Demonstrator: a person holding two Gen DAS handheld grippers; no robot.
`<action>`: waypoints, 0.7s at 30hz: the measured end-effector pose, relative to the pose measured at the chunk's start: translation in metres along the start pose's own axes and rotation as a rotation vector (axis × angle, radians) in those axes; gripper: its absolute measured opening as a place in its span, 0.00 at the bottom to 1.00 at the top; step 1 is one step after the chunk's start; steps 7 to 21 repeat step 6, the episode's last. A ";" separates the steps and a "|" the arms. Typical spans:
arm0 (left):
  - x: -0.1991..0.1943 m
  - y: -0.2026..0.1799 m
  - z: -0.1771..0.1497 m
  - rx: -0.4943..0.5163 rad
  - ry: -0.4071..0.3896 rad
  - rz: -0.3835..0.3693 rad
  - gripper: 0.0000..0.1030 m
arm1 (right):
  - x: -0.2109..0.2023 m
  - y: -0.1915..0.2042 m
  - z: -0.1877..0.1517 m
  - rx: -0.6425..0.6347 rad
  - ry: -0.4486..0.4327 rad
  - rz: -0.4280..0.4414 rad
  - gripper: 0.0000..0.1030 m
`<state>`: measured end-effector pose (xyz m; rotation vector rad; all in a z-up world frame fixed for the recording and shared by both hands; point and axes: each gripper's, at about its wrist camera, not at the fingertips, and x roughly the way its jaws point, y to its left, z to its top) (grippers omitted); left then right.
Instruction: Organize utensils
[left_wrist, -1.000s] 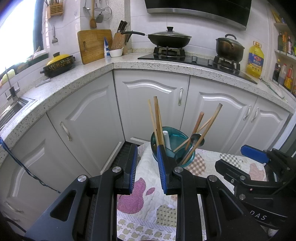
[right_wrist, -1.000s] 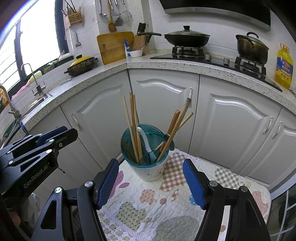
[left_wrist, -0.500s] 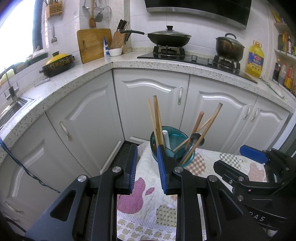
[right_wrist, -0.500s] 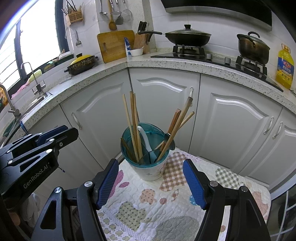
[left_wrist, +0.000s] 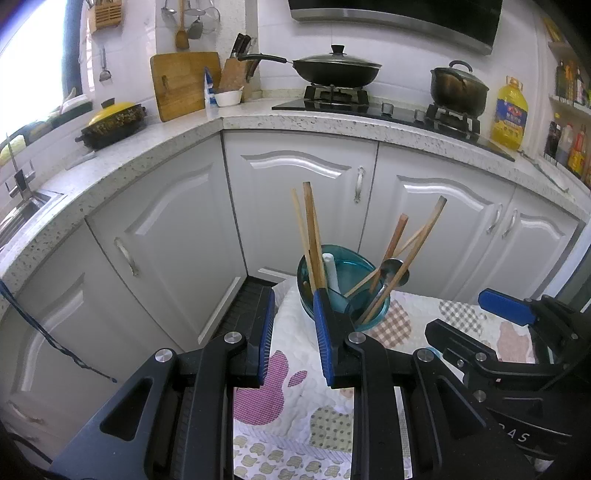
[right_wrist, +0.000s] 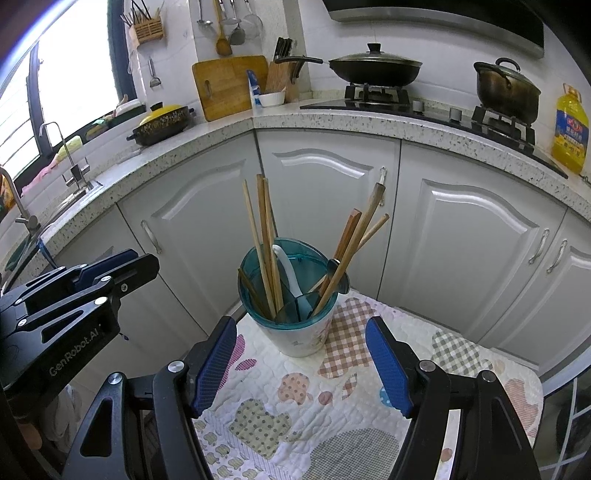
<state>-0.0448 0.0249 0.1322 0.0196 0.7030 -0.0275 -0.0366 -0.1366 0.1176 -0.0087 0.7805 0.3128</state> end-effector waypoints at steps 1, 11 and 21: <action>0.000 0.000 0.000 0.003 -0.001 -0.002 0.20 | 0.001 -0.001 0.000 0.002 0.002 0.001 0.68; 0.006 -0.002 -0.002 -0.001 0.014 -0.021 0.20 | 0.002 -0.008 -0.004 0.022 0.004 0.006 0.68; 0.006 -0.002 -0.002 -0.001 0.014 -0.021 0.20 | 0.002 -0.008 -0.004 0.022 0.004 0.006 0.68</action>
